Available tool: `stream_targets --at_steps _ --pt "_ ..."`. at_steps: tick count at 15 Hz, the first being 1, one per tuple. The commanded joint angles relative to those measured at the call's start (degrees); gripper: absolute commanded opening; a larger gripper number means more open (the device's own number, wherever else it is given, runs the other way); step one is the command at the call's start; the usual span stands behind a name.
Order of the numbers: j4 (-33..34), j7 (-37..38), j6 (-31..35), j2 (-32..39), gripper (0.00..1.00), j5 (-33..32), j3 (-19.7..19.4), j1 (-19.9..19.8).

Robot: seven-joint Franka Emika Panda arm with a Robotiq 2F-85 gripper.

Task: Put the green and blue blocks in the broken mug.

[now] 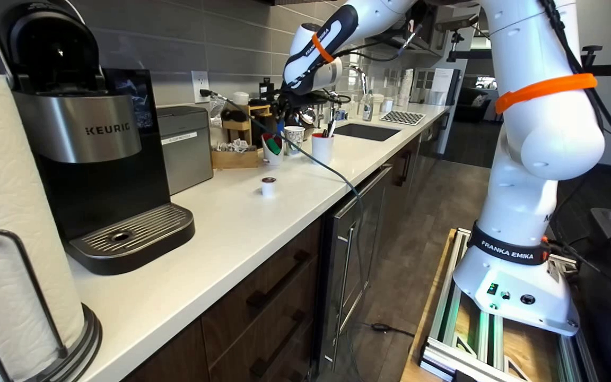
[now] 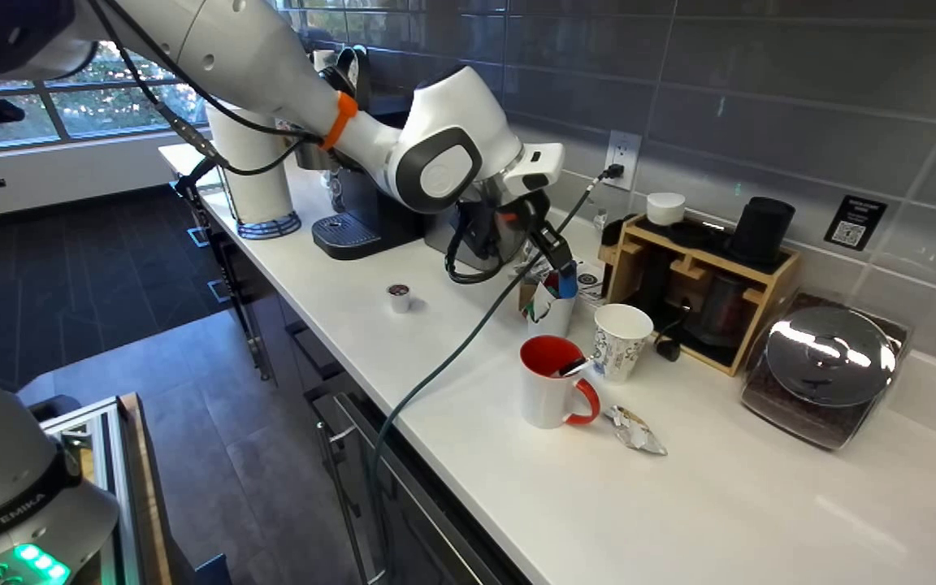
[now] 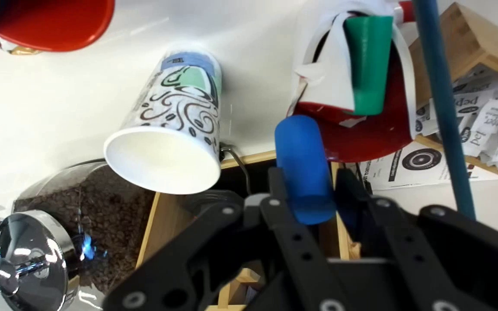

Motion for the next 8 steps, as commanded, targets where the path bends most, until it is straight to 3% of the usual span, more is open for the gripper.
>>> stream_targets --at_steps 1,8 --pt "0.6 4.97 -0.76 0.14 0.08 -1.81 -2.23 2.91" --pt "2.41 9.51 -1.8 1.8 0.08 -5.12 -6.28 7.04"
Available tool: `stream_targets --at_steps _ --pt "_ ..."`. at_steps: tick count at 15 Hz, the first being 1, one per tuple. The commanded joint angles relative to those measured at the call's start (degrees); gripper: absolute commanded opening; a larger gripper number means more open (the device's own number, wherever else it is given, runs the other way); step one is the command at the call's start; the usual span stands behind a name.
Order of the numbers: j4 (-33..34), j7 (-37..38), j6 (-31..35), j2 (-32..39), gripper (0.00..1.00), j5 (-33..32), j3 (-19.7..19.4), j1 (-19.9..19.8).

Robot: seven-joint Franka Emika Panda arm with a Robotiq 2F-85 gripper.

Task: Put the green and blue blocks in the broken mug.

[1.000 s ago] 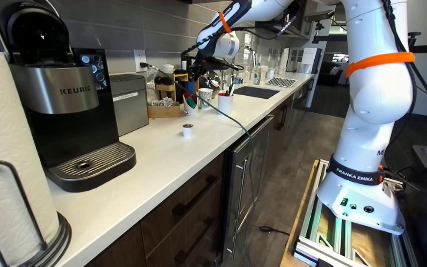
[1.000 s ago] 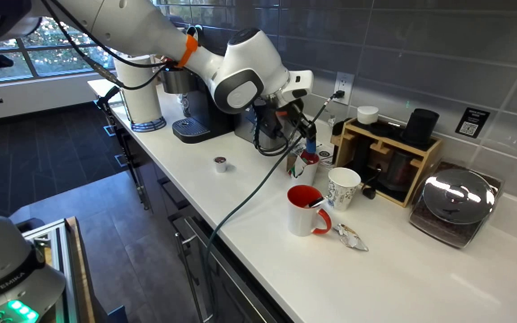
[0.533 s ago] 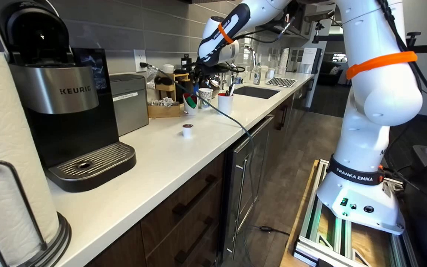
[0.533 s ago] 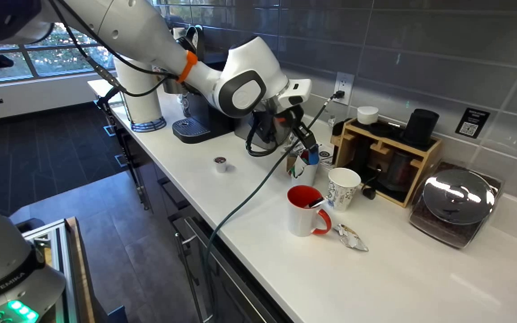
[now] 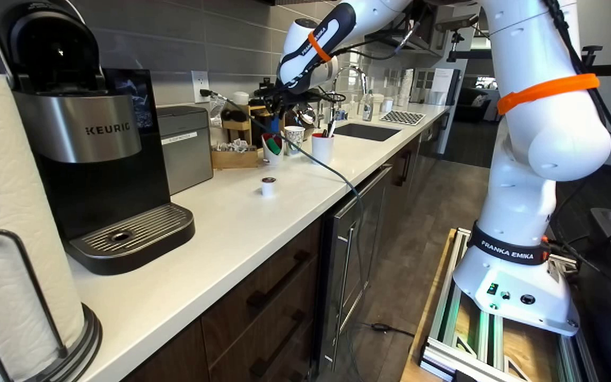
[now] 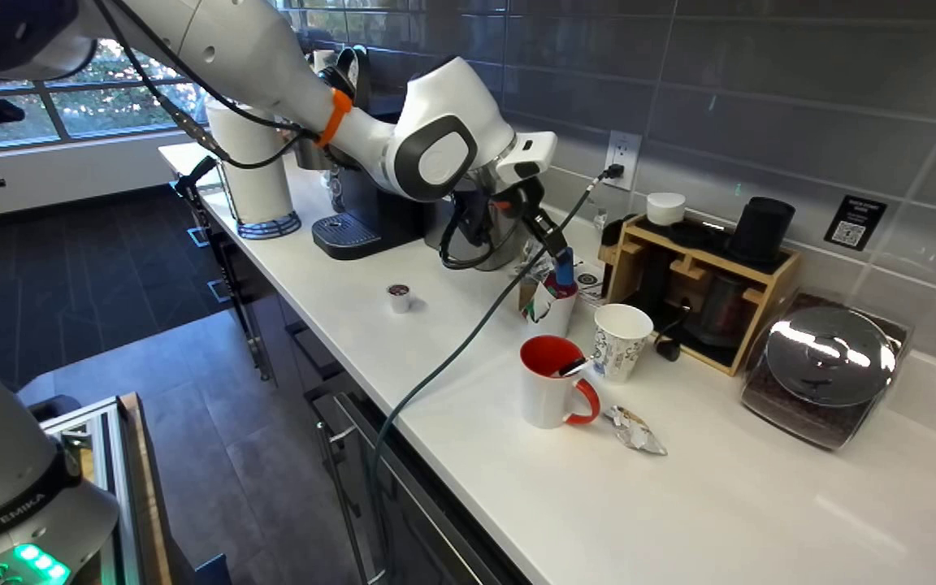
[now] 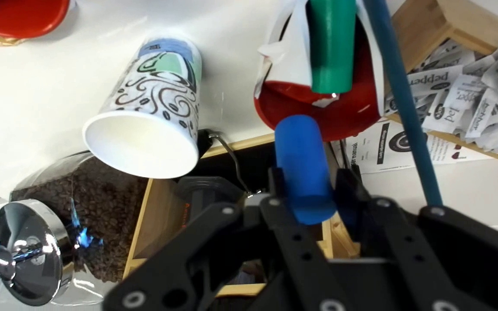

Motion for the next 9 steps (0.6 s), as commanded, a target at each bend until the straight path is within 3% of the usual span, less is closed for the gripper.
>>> stream_targets --at_steps 1,3,4,5,9 --pt "1.67 4.52 -1.97 1.85 0.08 -3.39 -3.39 2.85" --pt "2.17 3.97 -3.73 2.41 0.08 -3.36 -3.51 3.16" --pt "2.47 3.45 -5.14 2.71 0.58 -3.33 -3.46 3.29" --pt "2.81 4.88 -6.52 2.27 0.6 -5.69 0.5 -0.29" --pt "4.3 4.68 -10.39 2.41 0.88 -6.15 4.52 -3.47"
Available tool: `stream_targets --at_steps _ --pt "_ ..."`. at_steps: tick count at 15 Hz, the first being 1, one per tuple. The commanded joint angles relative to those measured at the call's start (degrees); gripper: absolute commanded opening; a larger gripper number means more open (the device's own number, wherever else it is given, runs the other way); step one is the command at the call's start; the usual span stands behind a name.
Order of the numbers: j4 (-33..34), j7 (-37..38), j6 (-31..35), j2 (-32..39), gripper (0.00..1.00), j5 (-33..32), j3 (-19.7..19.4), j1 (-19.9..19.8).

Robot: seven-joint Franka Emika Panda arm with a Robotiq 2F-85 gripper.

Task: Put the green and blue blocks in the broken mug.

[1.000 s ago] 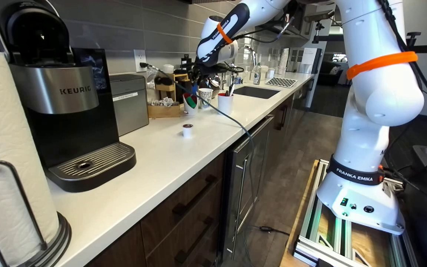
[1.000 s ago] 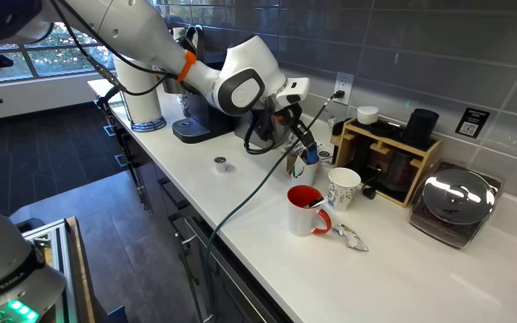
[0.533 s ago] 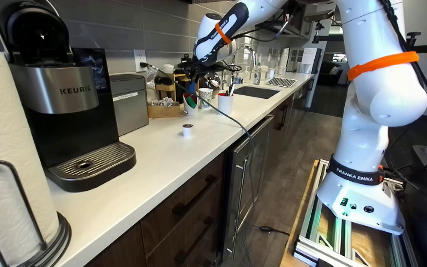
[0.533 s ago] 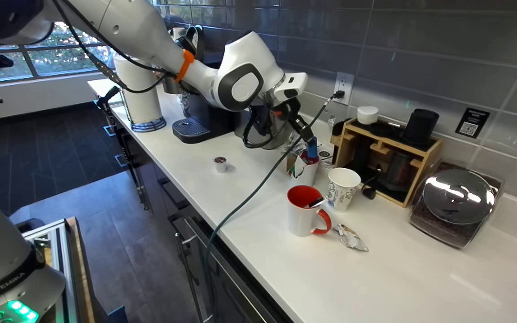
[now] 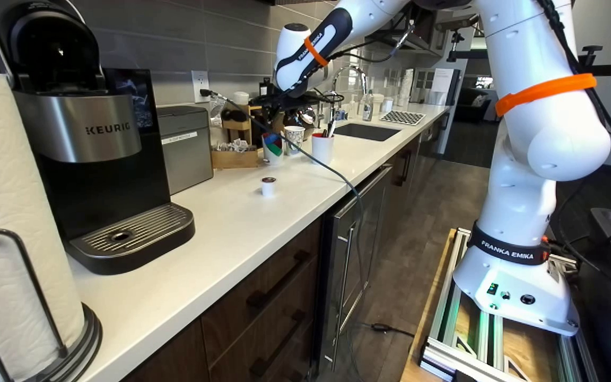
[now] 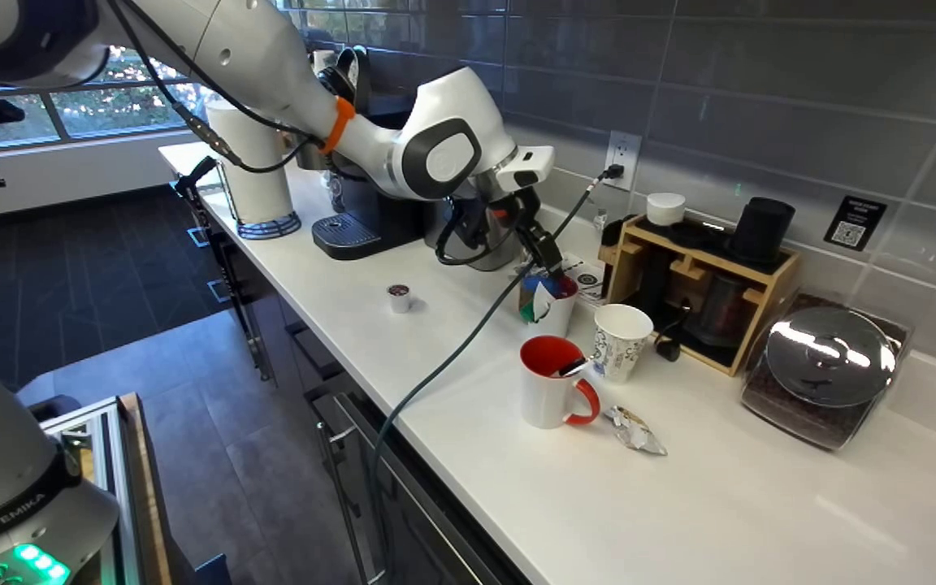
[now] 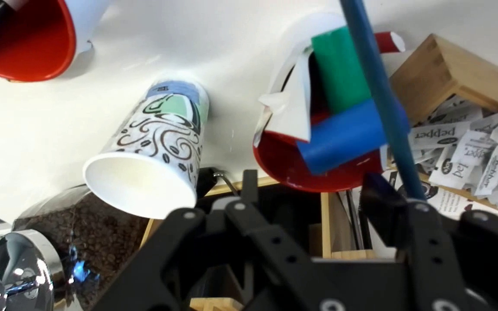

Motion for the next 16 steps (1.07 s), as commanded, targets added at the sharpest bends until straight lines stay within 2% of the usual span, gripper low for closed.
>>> stream_targets --at_steps 1,2,8,10,13,16 --pt "2.21 2.43 -3.45 0.59 0.96 -2.5 3.4 -3.21" --pt "2.43 2.78 -3.49 0.55 1.0 -2.55 3.98 -3.8" --pt "1.09 2.94 -4.36 -2.62 1.0 -2.45 5.94 -5.77" --pt "-0.5 -1.72 -5.65 -4.91 1.0 -0.21 8.75 -7.67" --pt "-2.91 -12.62 -10.9 -8.61 1.0 2.55 14.2 -11.23" --pt "-5.77 -22.52 -14.98 -12.22 1.0 4.8 17.88 -13.65"
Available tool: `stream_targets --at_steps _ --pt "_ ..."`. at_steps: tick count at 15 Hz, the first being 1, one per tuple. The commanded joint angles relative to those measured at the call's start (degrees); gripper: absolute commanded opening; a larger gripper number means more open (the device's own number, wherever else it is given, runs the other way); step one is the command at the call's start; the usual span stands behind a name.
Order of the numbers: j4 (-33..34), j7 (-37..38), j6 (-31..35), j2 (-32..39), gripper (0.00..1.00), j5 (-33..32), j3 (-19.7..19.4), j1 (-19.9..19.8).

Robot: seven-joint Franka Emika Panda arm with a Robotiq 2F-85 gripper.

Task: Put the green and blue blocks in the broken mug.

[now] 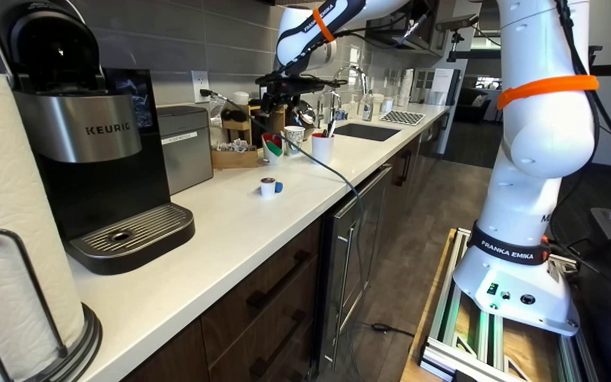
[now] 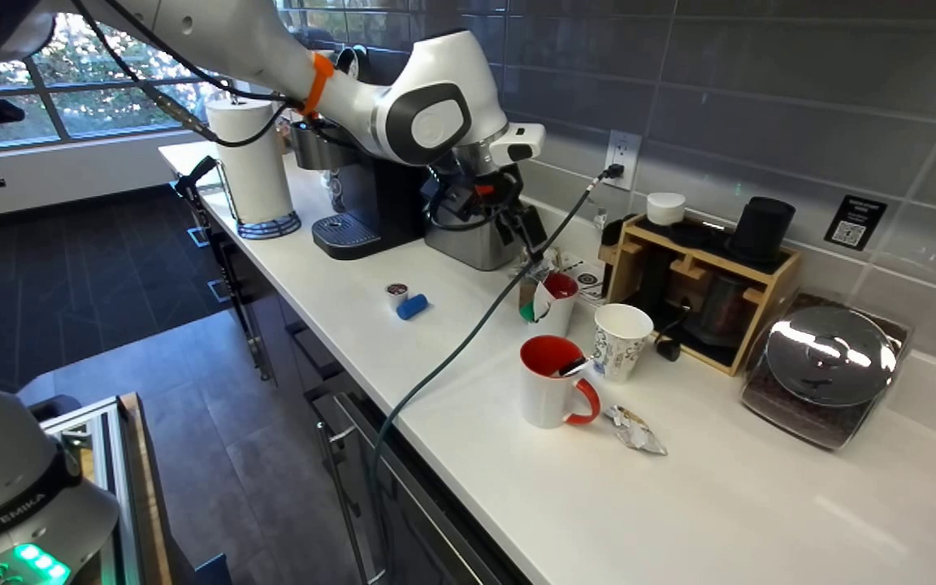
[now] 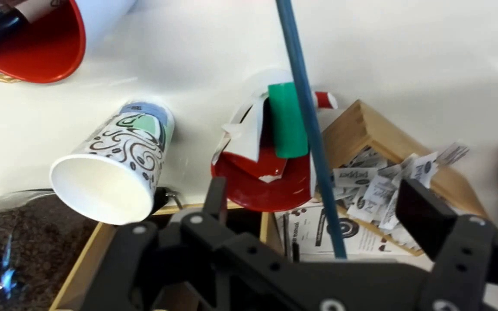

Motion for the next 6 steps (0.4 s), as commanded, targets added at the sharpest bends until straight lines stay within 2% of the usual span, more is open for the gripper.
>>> stream_targets --at_steps 1,4,5,6 --pt "-5.7 -12.24 -4.94 -6.07 1.0 3.64 4.5 -3.21" --pt "-7.79 -20.9 -8.79 -7.93 1.0 6.42 6.79 -3.79" --pt "-4.45 -15.64 -7.09 -5.4 1.0 4.19 5.65 -3.45" --pt "-5.21 -17.54 -7.8 -6.04 1.0 4.81 6.17 -3.46"
